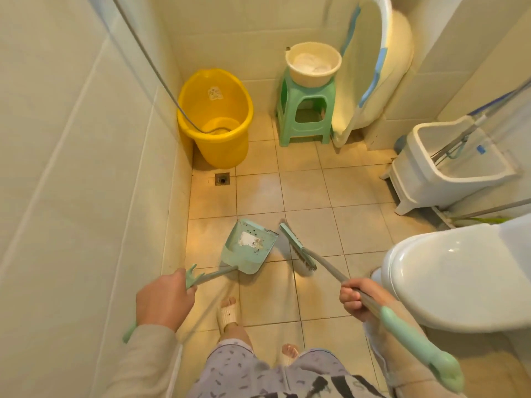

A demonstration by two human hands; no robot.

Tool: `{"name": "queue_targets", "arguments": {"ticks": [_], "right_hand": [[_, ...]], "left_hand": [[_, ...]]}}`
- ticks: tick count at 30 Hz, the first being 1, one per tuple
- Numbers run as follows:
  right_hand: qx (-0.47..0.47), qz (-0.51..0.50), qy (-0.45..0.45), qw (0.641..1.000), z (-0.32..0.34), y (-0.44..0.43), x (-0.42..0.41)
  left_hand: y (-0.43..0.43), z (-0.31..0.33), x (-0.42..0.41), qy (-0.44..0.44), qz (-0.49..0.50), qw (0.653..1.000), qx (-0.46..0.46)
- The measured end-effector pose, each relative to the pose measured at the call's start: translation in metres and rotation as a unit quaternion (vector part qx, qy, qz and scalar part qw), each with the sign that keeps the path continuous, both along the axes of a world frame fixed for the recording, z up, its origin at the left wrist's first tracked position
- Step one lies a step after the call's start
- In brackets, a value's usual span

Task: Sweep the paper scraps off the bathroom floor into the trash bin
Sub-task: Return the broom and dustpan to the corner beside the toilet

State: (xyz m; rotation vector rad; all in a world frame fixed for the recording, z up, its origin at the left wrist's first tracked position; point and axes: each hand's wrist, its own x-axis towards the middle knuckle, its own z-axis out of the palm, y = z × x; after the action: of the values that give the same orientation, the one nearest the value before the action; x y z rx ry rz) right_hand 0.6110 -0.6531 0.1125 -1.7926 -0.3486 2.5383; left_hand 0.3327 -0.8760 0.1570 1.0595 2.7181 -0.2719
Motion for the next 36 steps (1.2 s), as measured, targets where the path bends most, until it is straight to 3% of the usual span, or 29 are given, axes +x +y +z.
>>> {"name": "queue_targets", "arguments": {"ticks": [8,16,23,36], "right_hand": [[-0.001,-0.117,0.000,0.993,-0.010,0.039,-0.068],[-0.020,-0.279,-0.020,0.960,-0.010,0.042,-0.104],[-0.032,-0.369,-0.053,0.928,-0.018,0.070,-0.109],[-0.038,-0.498,0.016,0.866,-0.005,0.235,-0.078]], "left_hand": [[0.127,0.004,-0.112,0.002,-0.167,0.986,0.001],[0.257,0.020,-0.163,-0.011,-0.360,0.933,-0.026],[0.373,0.014,-0.157,-0.007,-0.462,0.886,-0.037],[0.592,0.007,-0.087,0.009,-0.580,0.813,-0.060]]}}
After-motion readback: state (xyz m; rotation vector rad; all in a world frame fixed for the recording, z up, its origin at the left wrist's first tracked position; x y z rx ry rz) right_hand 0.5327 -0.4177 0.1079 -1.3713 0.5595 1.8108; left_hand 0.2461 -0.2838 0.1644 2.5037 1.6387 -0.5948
